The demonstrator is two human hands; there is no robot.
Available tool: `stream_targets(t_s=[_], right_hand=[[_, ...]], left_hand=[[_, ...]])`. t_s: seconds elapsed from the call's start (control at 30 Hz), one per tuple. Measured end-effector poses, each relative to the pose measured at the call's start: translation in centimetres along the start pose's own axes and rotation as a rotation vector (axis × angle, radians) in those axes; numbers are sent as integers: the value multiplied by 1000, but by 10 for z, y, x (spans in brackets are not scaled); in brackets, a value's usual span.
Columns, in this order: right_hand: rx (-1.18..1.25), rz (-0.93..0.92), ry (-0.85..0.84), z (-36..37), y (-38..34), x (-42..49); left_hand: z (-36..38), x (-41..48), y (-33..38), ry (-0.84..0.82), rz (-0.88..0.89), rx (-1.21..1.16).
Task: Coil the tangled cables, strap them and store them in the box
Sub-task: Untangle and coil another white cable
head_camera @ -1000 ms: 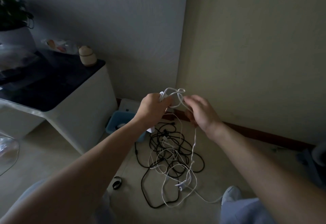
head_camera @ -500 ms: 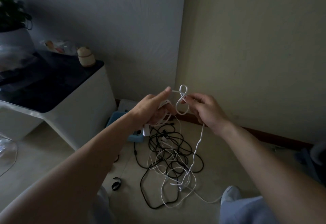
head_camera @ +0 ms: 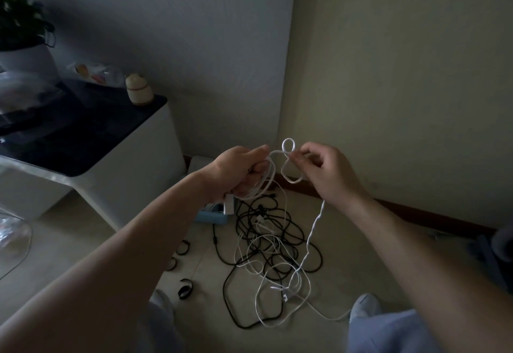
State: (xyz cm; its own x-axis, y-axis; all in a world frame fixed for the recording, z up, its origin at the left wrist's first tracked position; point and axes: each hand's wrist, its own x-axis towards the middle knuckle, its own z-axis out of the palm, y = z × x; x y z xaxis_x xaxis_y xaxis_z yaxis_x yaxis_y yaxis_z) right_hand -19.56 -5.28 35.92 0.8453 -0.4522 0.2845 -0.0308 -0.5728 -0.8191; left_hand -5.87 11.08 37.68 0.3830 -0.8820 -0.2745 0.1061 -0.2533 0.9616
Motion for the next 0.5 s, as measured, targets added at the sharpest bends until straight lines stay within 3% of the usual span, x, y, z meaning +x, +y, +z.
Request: stream_targets(t_s=[0.17, 0.5], right_hand=[[-259, -27, 137, 6, -4, 2], [-273, 70, 179, 12, 1, 4]], left_hand=[[5, -2, 1, 17, -15, 21], [15, -4, -1, 53, -38, 81]])
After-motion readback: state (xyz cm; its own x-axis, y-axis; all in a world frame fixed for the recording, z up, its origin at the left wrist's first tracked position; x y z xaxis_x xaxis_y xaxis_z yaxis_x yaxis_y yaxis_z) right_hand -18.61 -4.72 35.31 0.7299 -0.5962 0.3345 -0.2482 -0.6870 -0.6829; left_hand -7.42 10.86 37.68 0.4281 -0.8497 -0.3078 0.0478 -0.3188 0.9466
